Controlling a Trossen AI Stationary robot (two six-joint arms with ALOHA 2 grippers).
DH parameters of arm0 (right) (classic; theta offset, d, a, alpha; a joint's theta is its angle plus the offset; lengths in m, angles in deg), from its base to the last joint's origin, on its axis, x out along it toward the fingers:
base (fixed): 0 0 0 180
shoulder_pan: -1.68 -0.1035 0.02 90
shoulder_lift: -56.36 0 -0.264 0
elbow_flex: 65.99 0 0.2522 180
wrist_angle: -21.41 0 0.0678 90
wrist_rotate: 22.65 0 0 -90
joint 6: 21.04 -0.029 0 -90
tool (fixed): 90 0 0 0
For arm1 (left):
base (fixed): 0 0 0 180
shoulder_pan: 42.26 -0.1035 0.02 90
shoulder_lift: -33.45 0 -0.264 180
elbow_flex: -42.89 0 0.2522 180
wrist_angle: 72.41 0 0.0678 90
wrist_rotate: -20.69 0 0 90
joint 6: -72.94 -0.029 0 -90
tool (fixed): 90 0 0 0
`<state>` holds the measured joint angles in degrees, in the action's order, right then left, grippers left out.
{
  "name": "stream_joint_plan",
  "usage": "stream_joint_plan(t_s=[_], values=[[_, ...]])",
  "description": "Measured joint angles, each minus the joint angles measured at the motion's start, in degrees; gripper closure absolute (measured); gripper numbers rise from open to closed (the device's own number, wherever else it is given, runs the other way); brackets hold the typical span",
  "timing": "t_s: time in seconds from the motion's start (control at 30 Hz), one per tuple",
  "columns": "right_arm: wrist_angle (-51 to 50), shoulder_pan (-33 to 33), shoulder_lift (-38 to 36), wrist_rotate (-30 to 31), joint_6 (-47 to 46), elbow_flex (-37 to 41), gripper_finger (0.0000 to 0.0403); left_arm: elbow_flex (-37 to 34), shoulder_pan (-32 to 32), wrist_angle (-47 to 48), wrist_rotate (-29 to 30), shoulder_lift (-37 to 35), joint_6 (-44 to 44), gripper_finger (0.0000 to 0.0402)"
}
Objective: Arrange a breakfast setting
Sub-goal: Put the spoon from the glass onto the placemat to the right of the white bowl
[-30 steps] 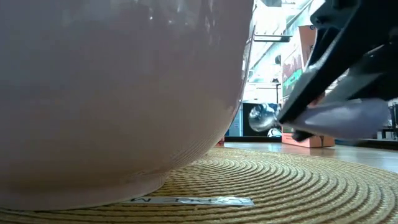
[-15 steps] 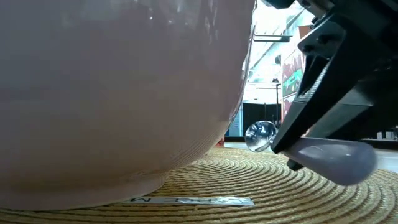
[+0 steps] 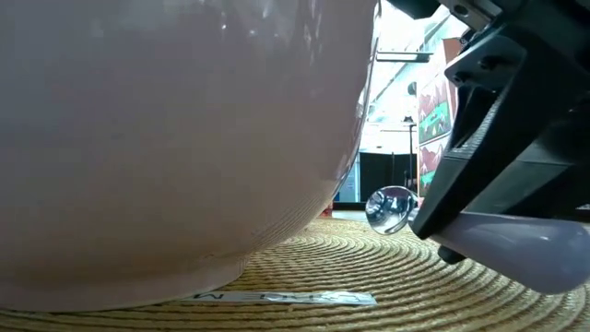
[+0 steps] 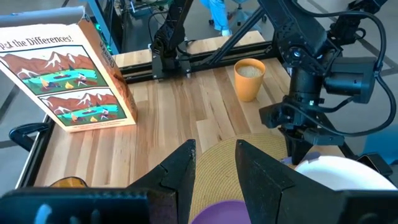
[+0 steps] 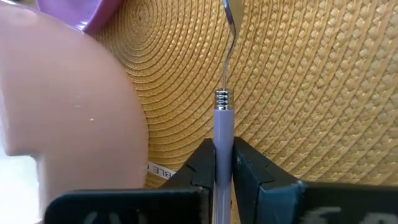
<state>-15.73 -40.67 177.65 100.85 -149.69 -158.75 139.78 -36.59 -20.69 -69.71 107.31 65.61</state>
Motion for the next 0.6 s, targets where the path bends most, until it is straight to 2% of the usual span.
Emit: stream_joint_plan(t_s=[0.6], values=[[0.11, 0.35, -0.09, -1.91, 0.66, 0.02, 0.0386, 0.0, -0.02, 0.0, 0.0, 0.0, 0.0, 0.0298]])
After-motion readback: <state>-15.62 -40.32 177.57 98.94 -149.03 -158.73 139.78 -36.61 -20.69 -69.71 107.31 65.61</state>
